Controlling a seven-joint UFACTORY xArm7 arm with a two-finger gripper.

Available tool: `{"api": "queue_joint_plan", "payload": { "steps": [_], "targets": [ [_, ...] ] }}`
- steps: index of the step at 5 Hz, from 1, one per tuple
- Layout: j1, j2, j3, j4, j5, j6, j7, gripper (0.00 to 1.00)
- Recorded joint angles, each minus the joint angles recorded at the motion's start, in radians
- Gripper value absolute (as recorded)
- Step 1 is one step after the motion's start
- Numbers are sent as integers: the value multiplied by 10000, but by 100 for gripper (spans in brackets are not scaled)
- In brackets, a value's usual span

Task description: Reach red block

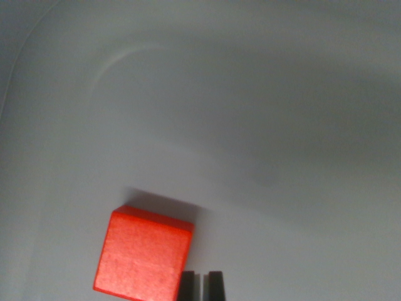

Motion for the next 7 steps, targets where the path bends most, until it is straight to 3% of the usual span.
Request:
{"api": "queue_joint_plan", "payload": {
  "steps": [1, 2, 3, 4, 5, 6, 7],
  "targets": [
    [0, 0, 0, 0, 0, 0, 0, 0],
    [83, 192, 63, -146, -19, -327, -7, 0],
    [83, 192, 63, -146, -19, -327, -7, 0],
    [161, 372, 121, -283, -36, -632, -13, 0],
    [161, 372, 121, -283, -36, -632, -13, 0],
    [224, 519, 169, -394, -50, -882, -18, 0],
    [224, 519, 169, -394, -50, -882, -18, 0]
  ]
}}
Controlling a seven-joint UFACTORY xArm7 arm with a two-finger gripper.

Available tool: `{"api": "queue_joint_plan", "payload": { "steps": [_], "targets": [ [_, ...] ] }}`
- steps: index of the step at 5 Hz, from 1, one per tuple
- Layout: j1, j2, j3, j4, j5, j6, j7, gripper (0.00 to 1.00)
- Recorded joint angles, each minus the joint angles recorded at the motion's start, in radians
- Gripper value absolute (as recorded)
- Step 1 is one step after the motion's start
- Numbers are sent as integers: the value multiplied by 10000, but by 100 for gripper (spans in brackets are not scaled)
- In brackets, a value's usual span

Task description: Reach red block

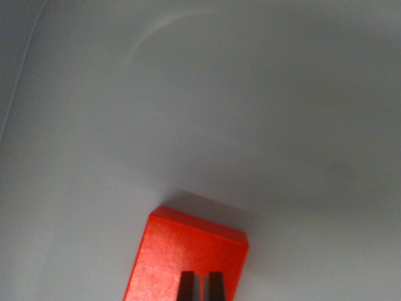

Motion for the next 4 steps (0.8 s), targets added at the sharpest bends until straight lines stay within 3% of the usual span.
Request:
{"api": "queue_joint_plan", "payload": {
  "steps": [1, 4],
  "targets": [
    [49, 113, 37, -86, -11, -193, -4, 0],
    [82, 189, 62, -144, -18, -321, -7, 0]
  ]
}}
